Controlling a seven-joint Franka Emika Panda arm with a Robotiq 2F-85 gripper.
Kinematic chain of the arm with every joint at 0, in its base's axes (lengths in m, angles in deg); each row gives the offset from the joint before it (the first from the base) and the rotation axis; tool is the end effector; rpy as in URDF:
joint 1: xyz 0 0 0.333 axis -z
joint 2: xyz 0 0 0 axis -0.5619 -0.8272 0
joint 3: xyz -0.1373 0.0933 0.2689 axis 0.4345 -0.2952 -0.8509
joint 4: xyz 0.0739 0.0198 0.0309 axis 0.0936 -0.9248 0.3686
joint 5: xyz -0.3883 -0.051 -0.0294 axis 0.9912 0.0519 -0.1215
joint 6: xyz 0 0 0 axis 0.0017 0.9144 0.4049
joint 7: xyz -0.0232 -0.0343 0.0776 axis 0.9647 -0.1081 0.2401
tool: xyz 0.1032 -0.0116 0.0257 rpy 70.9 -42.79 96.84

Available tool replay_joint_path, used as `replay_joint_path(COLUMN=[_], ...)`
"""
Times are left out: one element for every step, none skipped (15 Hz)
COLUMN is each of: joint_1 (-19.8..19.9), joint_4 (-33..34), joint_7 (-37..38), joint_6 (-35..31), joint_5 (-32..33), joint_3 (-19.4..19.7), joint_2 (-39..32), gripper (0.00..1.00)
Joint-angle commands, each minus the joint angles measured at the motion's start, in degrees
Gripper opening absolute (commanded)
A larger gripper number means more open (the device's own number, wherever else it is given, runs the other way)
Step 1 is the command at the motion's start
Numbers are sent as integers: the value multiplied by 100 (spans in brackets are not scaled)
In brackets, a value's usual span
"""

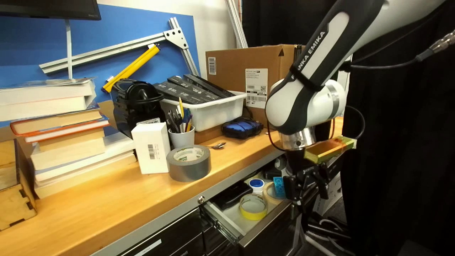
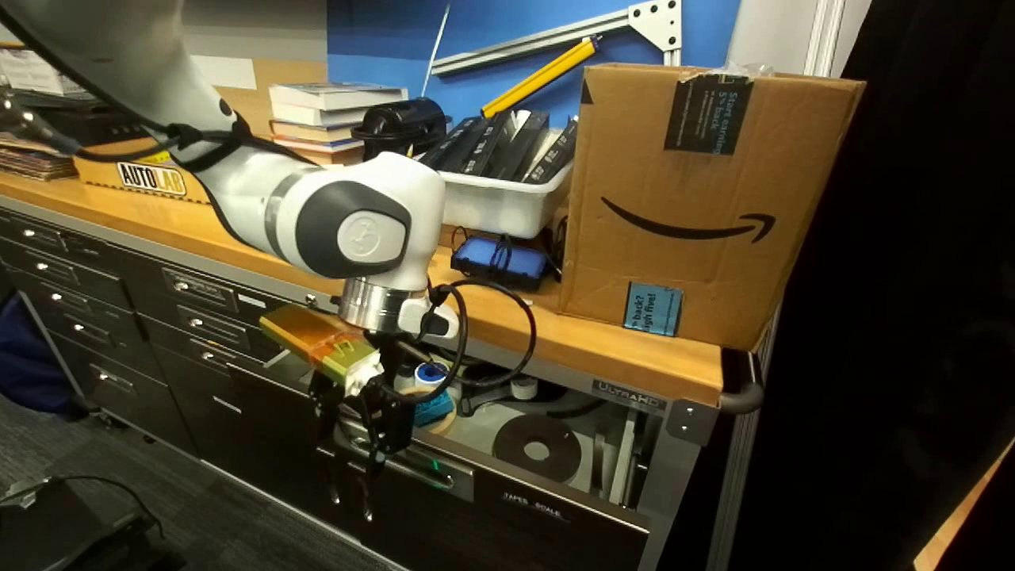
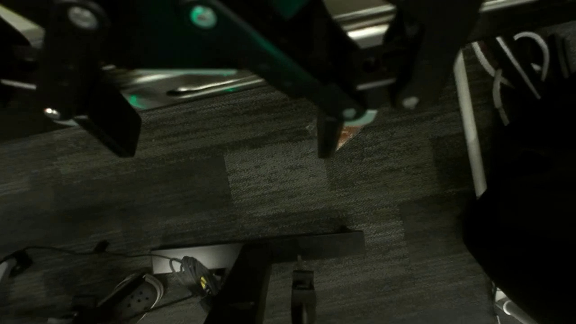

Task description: Put the blue object in the drawer and then close it

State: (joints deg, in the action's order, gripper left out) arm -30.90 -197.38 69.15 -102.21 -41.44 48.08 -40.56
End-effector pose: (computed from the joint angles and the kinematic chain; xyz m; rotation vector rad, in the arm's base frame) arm 0.4432 -0.0565 0.2208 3.0445 -0.0667 -0.6090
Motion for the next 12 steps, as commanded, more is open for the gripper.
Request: replay_joint_path(joint_1=[-297, -334, -391, -461, -538, -635, -743, -881, -1045, -1241, -1452, -1480], joint_4=[29, 106, 131, 181, 213, 235, 263, 258, 218, 180, 61, -112], joint_7=[1049, 1155, 1367, 1582, 1836, 2131, 2451, 2830, 3223, 3636, 4032, 4404], joint_6=[-1037, -1206, -1537, -1859, -2197, -2557, -2936, -3302, -3643, -3973, -4236, -4344], joint_5=[594, 668, 759, 880, 995, 1144, 1358, 1642, 1957, 2327, 2666, 3097], joint_3=[-42, -51, -58, -55, -40, 0, 78, 202, 373, 613, 884, 995], joint_2=[-399, -373, -409, -453, -493, -551, -633, -685, -686, -687, -580, -370], gripper=[100, 100, 100, 100, 100, 100, 100, 100, 100, 100, 100, 100])
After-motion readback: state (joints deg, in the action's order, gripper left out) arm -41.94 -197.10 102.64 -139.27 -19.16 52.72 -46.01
